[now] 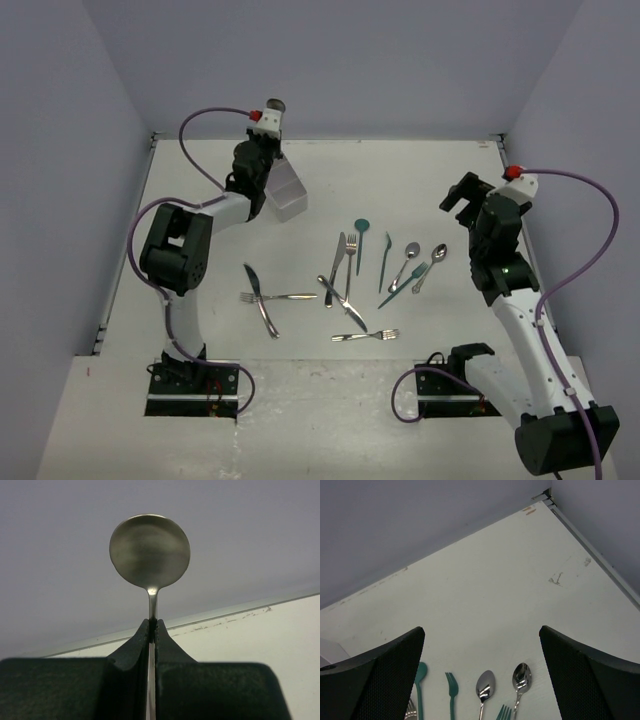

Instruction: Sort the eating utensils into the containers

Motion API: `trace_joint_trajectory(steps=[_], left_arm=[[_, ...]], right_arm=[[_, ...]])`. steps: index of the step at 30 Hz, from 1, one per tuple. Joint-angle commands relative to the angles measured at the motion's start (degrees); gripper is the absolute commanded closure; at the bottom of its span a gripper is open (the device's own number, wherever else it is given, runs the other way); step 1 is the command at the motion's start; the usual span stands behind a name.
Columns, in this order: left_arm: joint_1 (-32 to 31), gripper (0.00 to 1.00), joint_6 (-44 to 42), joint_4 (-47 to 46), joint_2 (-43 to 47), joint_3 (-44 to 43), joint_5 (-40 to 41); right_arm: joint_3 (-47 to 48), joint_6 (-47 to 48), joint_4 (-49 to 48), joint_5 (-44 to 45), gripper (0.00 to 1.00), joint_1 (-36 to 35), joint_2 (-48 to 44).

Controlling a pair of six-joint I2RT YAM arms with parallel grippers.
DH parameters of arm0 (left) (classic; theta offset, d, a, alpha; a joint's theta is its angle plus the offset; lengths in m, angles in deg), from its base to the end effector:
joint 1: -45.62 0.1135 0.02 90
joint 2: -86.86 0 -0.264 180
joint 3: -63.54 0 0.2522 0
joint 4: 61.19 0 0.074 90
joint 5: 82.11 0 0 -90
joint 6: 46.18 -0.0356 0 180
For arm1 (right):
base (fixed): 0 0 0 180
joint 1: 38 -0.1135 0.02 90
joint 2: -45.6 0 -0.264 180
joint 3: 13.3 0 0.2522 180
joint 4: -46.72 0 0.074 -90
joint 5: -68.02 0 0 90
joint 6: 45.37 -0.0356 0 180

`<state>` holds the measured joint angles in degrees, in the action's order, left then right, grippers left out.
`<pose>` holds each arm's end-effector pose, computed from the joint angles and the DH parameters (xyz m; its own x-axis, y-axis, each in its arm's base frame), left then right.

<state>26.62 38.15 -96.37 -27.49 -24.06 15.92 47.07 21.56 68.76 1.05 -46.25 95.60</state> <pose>0.4386 -0.1458 0.2565 0.1569 0.0494 -0.9864 0.1771 0.9812 0.0774 0.2028 0.0153 0.3395 -0.0873 0.3517 -0.9320 0.3058 0.8999 0.3110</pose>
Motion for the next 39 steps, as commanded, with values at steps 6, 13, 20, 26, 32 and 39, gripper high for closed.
trace_joint_trajectory(steps=[6, 13, 20, 26, 32, 39], left_arm=[[0.64, 1.0, -0.4, -0.89, 0.96, 1.42, -0.91], [0.72, 0.63, -0.65, 2.71, 3.51, 2.04, 0.84], [0.55, 0.12, 0.22, 7.81, 9.57, 2.48, -0.29], [0.46, 0.0, 1.62, 15.27, 19.06, 3.62, -5.39], [0.37, 0.0, 17.34, 40.12, 26.62, -1.21, -5.73], [0.11, 0.0, 26.85, 44.29, 37.68, 11.52, -13.13]], right_arm=[[1.29, 0.31, -1.15, -1.23, 0.01, -0.01, -0.16], [-0.03, -0.66, -0.63, -1.84, 0.01, -0.01, -1.83], [0.41, -3.29, 3.5, -0.18, 0.01, -0.01, -2.8], [0.59, -8.04, 9.03, 0.18, 0.01, 0.08, -2.36], [2.6, -18.13, 20.63, 3.78, 0.01, -0.01, 3.85], [8.05, -20.88, 30.66, -6.92, 0.01, 3.84, 23.28]])
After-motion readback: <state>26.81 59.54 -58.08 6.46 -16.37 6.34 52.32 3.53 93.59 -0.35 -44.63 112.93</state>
